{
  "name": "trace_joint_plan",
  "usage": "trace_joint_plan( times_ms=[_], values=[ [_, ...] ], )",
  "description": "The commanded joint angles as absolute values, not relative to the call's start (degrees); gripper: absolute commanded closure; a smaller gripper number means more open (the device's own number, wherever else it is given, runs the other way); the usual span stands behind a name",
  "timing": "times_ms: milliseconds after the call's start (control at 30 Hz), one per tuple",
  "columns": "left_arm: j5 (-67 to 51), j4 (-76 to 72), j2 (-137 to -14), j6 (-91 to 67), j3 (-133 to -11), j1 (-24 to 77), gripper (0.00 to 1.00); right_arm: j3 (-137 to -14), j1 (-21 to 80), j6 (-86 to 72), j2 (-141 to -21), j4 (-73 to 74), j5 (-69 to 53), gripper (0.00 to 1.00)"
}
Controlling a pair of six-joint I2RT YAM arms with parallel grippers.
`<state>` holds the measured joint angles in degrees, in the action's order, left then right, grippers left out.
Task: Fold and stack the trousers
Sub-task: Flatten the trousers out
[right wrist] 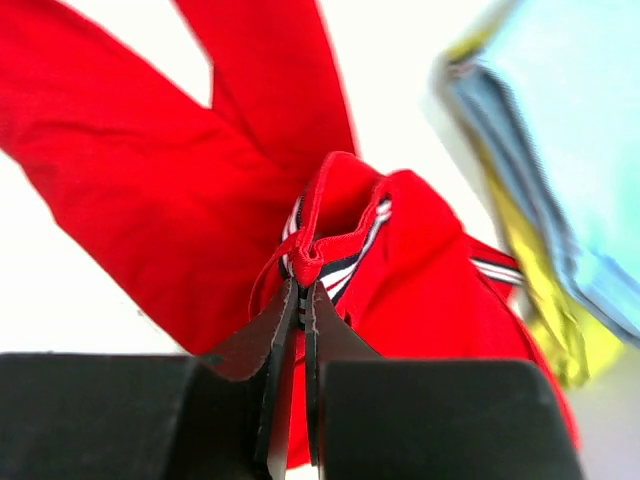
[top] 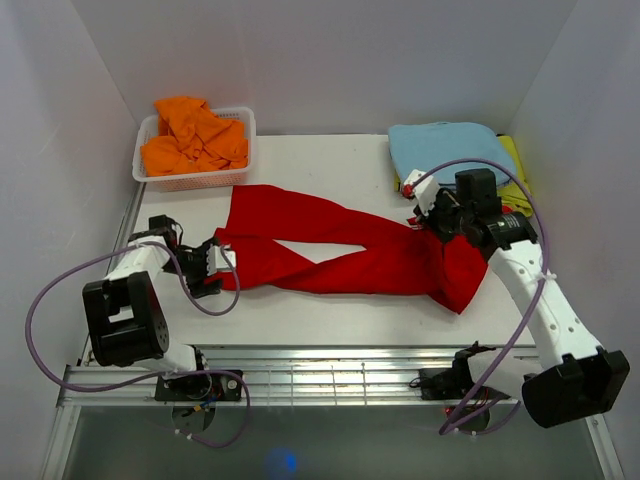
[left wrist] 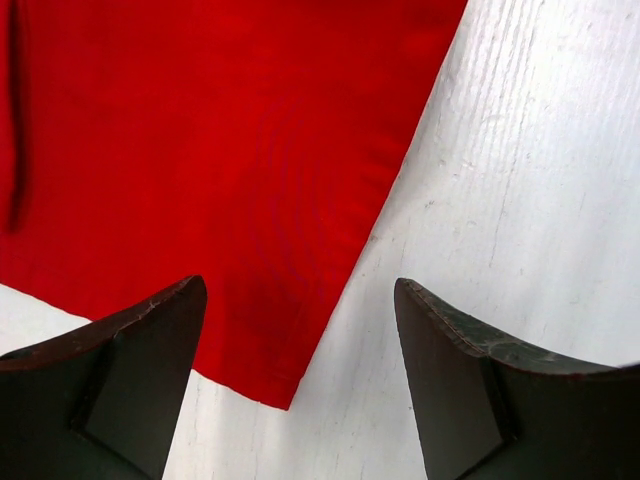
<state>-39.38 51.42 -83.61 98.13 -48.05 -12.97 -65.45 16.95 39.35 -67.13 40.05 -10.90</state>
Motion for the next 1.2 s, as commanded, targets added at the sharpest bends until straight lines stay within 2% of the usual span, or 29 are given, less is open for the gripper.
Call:
trace_joint_plan(
  times_ms=[0,133,267,300,333,367,467,500,733,900,1167],
  values=[
    [-37.10,50.45,-85.33,98.45,-47.46,-11.96,0.14,-66.80,13.37,41.66,-60.85,39.29,-11.34,0.92],
    [-33.93,47.29,-88.41,96.25,-46.85,-10.81,0.19,-64.52,5.99,44.19,-54.50,39.11,-7.65,0.92],
    [-31.38,42.46,-91.05,93.17,-45.97,-9.93,0.39,-65.47,-6.90,46.58,-50.11,37.97,-7.90,0.92],
    [-31.12,42.02,-92.36,92.12,-46.31,-9.67,0.51,-65.91,-9.03,46.84,-49.75,37.45,-8.69,0.92],
    [-31.11,41.84,-93.16,91.15,-46.67,-9.76,0.56,-66.09,-11.31,47.02,-49.49,36.66,-10.09,0.92],
    [-31.11,41.92,-94.47,88.62,-47.98,-9.67,0.71,-66.18,-17.08,47.37,-49.05,35.00,-11.41,0.92],
    [-32.16,45.78,-94.92,84.04,-51.23,-9.93,0.98,-66.53,-22.22,48.16,-50.18,32.79,-13.35,0.92],
    [-33.30,47.27,-94.31,83.15,-53.42,-10.98,1.00,-67.40,-23.72,48.08,-50.88,32.44,-13.97,0.92],
    [-46.75,61.16,-85.61,73.14,-66.77,-19.94,1.00,-72.59,-37.51,45.27,-56.42,28.39,-20.91,0.92],
    [-49.83,61.61,-83.76,65.31,-75.22,-27.23,1.00,-72.69,-45.69,46.23,-57.30,27.77,-25.66,0.92],
    [-54.76,51.96,-86.39,45.21,-89.37,-25.85,1.00,-65.22,-63.53,54.22,-56.60,27.07,-37.70,0.92]
  ],
)
